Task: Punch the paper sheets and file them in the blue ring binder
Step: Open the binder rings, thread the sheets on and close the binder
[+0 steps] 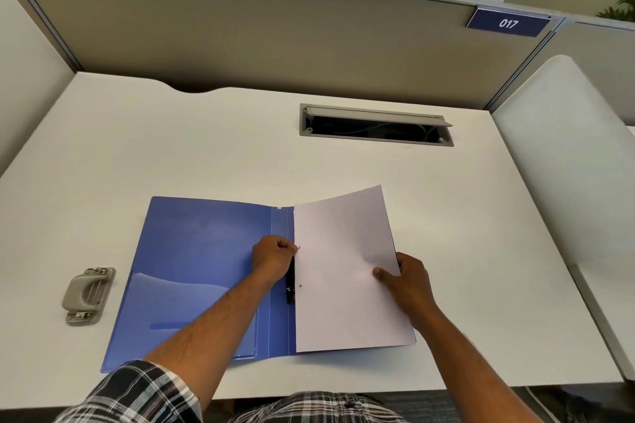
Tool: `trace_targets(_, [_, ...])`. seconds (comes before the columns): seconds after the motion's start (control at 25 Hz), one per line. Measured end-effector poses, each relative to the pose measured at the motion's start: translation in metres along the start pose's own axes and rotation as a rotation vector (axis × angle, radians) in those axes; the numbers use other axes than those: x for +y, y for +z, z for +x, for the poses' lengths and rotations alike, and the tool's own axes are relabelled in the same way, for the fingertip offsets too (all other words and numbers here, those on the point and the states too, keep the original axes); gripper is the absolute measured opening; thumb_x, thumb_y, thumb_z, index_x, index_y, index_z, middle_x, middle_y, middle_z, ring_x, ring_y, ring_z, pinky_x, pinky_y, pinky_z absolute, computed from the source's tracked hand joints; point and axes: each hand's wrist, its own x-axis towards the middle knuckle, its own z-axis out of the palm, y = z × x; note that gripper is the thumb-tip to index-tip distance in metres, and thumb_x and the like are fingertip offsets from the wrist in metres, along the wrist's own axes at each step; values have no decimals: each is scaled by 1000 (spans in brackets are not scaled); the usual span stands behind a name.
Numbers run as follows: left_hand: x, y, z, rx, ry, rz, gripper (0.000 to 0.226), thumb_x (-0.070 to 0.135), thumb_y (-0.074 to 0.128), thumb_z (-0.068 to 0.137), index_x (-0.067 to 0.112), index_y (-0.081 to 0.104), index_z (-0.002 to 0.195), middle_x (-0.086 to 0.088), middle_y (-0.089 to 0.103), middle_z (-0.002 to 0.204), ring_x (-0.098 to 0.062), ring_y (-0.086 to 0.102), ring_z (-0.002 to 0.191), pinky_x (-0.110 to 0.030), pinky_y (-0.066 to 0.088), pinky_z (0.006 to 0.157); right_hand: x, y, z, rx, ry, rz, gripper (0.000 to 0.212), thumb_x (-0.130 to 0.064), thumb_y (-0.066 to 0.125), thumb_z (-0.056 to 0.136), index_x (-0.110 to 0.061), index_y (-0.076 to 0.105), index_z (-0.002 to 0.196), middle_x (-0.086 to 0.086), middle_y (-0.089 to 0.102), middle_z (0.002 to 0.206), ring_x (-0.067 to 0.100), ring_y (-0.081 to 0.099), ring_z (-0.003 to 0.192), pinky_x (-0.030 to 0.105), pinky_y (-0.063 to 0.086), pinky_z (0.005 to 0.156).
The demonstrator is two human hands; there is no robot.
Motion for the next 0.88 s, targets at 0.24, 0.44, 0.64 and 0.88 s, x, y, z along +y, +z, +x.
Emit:
trace_targets(0.24, [-4,1,-3,-63,18,49,4,16,72,86,20,71,86,5,67,87,-11,60,77,-21,47,64,4,-3,-3,12,18,-15,27,-21,76,87,-16,72,114,2,76,103,23,71,89,38,59,80])
trace_targets(0.44, [-2,2,-8,-23,12,25,10,14,71,87,16,65,95,4,61,84,-10,57,71,-19,43,55,7,-5,-4,27,16,-25,28,-22,77,86,-16,72,113,1,76,103,23,71,88,39,60,82])
trace_targets(0.64, [-16,3,-31,32,84,60,9,13,69,87,16,60,91,3,57,72,-15,57,69,-20,44,55,10,-4,-6,23,5,-4,31,-21,75,89,-14,69,119,3,75,109,26,70,94,41,59,86])
trace_targets(0.88, [-39,3,-47,-121,-4,166,19,34,69,88,19,73,78,5,71,78,-11,63,73,-23,50,64,10,-6,-5,7,12,11,30,-22,76,88,-15,70,116,3,76,107,26,71,92,45,60,88])
